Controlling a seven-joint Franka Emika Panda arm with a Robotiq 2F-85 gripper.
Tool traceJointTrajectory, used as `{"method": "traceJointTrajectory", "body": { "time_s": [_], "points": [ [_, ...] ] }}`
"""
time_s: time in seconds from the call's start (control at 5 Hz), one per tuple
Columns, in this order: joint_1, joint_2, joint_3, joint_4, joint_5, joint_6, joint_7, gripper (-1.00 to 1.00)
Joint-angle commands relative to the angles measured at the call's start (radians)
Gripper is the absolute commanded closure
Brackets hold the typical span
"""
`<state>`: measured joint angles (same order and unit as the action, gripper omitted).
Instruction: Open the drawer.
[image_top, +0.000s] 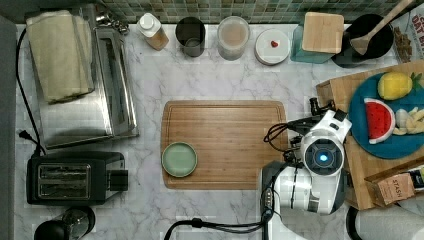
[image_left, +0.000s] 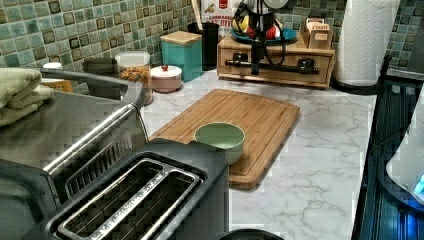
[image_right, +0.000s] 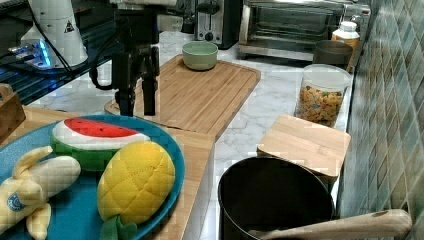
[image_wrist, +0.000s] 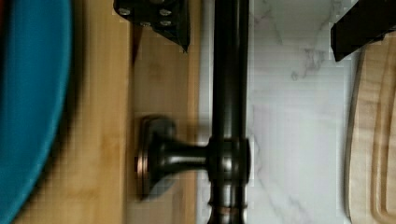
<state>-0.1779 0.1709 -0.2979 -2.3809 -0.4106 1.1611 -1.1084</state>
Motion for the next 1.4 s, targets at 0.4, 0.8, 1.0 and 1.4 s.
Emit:
{"method": "traceJointTrajectory", "body": {
  "time_s": [0.4, 0.8, 1.0, 1.4],
  "points": [
    [-0.017, 0.081, -0.076, 0.020, -0.042, -0.007, 0.008, -1.00],
    [-0.073, 0.022, 0.064, -0.027, 0.210, -0.052, -0.267, -1.00],
    [-0.085, -0.029, 0.132, -0.108, 0.394, 0.002, -0.449, -1.00],
    [0.065, -0.045, 0.172, -0.217, 0.322, 0.058, -0.190, -1.00]
  ]
}}
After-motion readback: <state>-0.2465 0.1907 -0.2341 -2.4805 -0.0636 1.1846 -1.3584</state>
